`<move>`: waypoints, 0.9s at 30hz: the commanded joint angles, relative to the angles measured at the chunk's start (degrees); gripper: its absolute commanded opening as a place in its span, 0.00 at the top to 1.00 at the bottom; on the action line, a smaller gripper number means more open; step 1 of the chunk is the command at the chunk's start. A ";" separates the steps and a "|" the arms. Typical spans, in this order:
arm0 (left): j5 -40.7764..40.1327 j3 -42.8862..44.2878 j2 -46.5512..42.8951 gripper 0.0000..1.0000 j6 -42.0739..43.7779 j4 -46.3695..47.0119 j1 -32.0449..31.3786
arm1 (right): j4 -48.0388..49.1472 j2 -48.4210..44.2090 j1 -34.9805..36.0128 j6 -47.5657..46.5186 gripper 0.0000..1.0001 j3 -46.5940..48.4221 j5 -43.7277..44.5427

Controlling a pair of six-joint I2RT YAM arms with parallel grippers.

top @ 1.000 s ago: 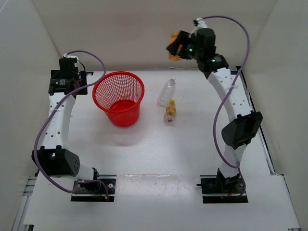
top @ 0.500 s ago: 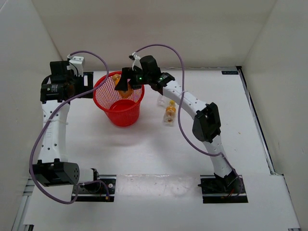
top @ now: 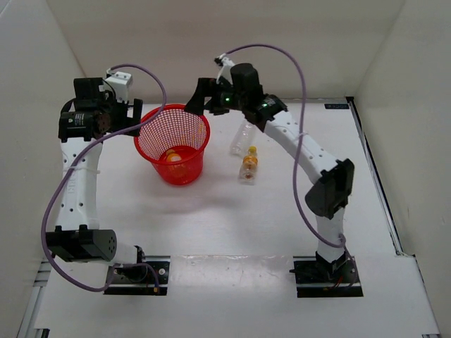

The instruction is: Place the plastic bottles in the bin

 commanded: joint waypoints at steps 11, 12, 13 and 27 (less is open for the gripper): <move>-7.02 -8.22 2.28 0.00 -7.64 3.00 4.74 | -34.37 -2.02 -8.79 5.24 0.00 -13.48 19.52; -4.38 -7.70 3.07 0.00 -7.65 2.31 5.53 | -33.85 -2.01 -8.79 4.72 0.00 -15.23 19.52; -2.01 -7.69 3.08 0.00 -7.65 2.30 5.54 | -30.97 -2.01 -8.79 4.71 0.00 -19.25 19.52; -6.33 -11.90 -1.22 0.00 -12.74 6.67 10.90 | -23.05 1.50 -9.84 2.43 0.00 -30.28 18.46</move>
